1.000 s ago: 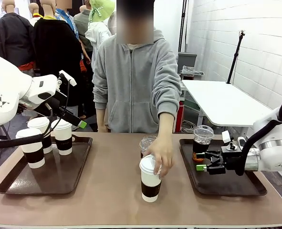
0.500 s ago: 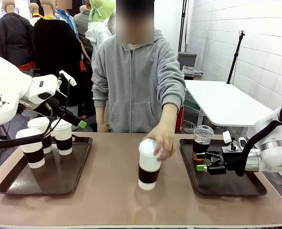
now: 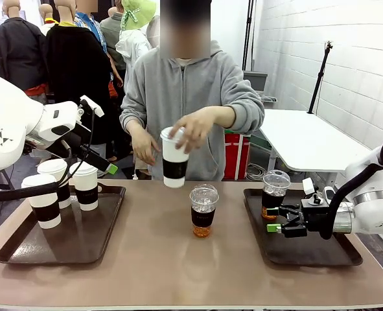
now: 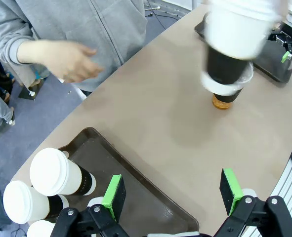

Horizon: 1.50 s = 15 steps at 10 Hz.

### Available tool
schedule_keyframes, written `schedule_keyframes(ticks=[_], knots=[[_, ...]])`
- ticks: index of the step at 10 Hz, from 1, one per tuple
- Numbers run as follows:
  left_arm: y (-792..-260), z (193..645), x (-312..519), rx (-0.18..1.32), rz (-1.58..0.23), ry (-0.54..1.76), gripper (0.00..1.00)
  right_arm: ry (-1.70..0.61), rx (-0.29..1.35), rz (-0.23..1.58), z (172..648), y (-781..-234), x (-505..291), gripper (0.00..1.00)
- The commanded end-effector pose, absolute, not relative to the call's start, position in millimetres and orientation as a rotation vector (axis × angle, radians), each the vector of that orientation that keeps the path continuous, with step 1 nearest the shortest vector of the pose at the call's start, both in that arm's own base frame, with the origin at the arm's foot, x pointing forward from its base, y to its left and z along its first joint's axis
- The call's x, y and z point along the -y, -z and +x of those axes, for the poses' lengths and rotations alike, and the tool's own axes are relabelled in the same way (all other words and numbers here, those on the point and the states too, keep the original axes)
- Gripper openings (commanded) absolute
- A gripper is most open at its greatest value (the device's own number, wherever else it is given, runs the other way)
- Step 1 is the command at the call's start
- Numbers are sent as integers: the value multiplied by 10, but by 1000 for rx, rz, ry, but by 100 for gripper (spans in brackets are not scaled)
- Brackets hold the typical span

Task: Distribute the coffee onto the tray.
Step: Pick up another iced Americano from the middle of the table and place it on the right Handle tray.

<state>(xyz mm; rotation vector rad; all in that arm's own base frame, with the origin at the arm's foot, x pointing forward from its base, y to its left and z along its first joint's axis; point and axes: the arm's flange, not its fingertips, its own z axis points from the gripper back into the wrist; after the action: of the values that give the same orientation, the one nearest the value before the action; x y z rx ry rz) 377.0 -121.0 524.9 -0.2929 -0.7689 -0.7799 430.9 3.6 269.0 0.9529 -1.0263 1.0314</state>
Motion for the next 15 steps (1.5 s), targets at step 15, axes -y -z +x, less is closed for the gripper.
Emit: schedule_keyframes(ticks=[15], knots=[[-5242,3781,1188,769,-300,779,100,-1065,1055,972,4432,-2771,-537,100]])
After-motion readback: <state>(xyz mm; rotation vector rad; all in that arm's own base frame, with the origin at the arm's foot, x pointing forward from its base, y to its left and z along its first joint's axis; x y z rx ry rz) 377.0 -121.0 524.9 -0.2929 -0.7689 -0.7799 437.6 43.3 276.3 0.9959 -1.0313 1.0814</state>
